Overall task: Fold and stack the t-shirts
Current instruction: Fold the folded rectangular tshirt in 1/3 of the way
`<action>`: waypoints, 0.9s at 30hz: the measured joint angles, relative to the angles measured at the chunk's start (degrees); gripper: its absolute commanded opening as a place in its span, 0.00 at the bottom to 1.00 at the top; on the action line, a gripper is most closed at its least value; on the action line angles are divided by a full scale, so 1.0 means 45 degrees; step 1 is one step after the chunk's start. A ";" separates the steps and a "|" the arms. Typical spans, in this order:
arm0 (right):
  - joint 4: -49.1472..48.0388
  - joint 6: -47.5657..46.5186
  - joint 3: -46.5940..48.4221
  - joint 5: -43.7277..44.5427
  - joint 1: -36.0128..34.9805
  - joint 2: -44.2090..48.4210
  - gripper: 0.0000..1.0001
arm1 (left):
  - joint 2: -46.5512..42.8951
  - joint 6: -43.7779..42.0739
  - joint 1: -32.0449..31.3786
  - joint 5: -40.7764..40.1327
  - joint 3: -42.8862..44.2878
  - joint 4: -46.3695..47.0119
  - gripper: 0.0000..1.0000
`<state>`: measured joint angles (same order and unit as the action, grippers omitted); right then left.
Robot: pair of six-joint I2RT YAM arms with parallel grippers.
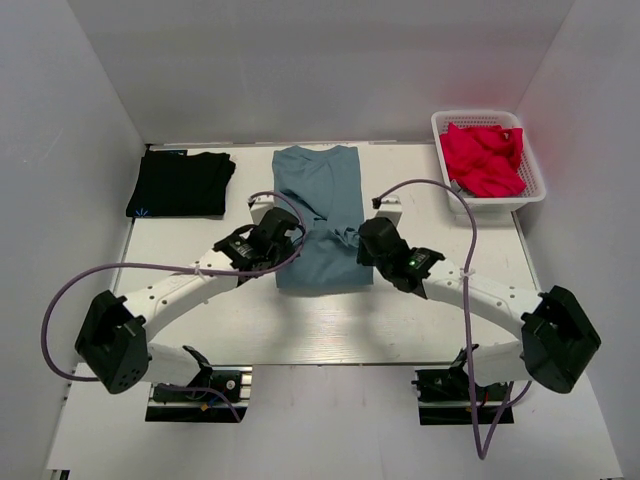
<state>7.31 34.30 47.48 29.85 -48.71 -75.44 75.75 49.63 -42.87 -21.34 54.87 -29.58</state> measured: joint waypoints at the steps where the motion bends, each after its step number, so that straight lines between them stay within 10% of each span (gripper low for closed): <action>1: -0.0107 -0.0083 0.0097 0.0019 0.0151 -0.0112 0.00 | 0.0170 -0.0058 0.0068 -0.0214 0.0131 0.0117 0.00; 27: -0.1447 -0.1749 0.2861 -0.2157 0.2705 -0.4260 0.00 | 0.4245 -0.2628 0.1953 -0.0554 0.1982 0.2472 0.00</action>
<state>0.80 26.44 60.36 20.14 -36.53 -94.61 94.85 37.80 -34.09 -23.83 63.79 -18.46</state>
